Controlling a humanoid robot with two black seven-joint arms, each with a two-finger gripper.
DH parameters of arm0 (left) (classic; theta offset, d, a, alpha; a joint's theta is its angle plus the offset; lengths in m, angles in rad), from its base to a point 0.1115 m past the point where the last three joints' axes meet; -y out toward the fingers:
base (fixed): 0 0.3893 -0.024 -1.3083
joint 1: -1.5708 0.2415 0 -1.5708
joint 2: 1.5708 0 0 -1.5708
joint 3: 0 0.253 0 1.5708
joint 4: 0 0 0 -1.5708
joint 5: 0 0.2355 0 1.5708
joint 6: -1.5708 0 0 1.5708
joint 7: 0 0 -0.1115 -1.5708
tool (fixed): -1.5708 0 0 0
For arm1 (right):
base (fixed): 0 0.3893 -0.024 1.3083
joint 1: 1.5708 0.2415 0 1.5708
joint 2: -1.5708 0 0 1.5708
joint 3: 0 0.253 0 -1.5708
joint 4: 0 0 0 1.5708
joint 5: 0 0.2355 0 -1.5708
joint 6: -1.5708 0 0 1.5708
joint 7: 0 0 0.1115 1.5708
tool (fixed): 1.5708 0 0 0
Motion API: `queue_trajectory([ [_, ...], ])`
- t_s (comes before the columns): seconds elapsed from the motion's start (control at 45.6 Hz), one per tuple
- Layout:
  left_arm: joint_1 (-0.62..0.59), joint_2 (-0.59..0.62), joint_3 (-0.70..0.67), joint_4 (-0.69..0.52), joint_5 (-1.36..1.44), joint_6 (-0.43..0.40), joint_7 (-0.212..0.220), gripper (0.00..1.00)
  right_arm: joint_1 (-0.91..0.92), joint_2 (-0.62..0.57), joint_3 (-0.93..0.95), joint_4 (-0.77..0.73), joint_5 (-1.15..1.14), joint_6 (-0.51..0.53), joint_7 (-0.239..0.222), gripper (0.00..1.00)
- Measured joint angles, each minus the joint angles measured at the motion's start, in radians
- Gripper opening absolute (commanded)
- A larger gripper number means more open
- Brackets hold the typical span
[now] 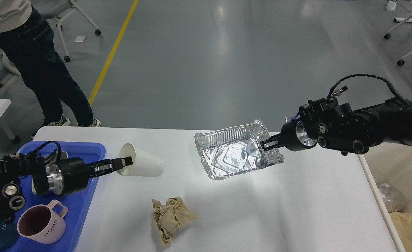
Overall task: Tidy desktop
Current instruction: 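Grasp the yellow paper cup with the left gripper and lift it, then place the yellow cup into the foil tray held by the right gripper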
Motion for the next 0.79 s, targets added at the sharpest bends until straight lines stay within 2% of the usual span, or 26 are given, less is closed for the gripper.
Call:
queue_trajectory([
  [0.132,-0.003,0.092,-0.047,-0.059,-0.016,-0.046,-0.011,0.0,-0.008,0.029,-0.004,0.002,0.009,-0.023,0.002,0.0],
  [0.285,-0.013,0.134,-0.126,-0.086,-0.036,-0.122,-0.016,0.0,-0.019,0.076,-0.009,0.002,0.009,-0.031,0.004,0.0],
  [0.482,-0.104,0.187,-0.145,-0.084,-0.05,-0.207,-0.014,0.0,-0.023,0.104,-0.024,0.001,0.009,-0.032,0.005,0.0],
  [0.636,-0.195,0.176,-0.136,-0.078,-0.054,-0.251,-0.008,0.0,-0.023,0.142,-0.044,0.0,0.009,-0.035,0.007,0.0],
  [0.789,-0.277,0.079,-0.108,-0.062,-0.035,-0.292,-0.003,0.0,-0.019,0.187,-0.058,0.0,0.01,-0.035,0.007,0.0],
])
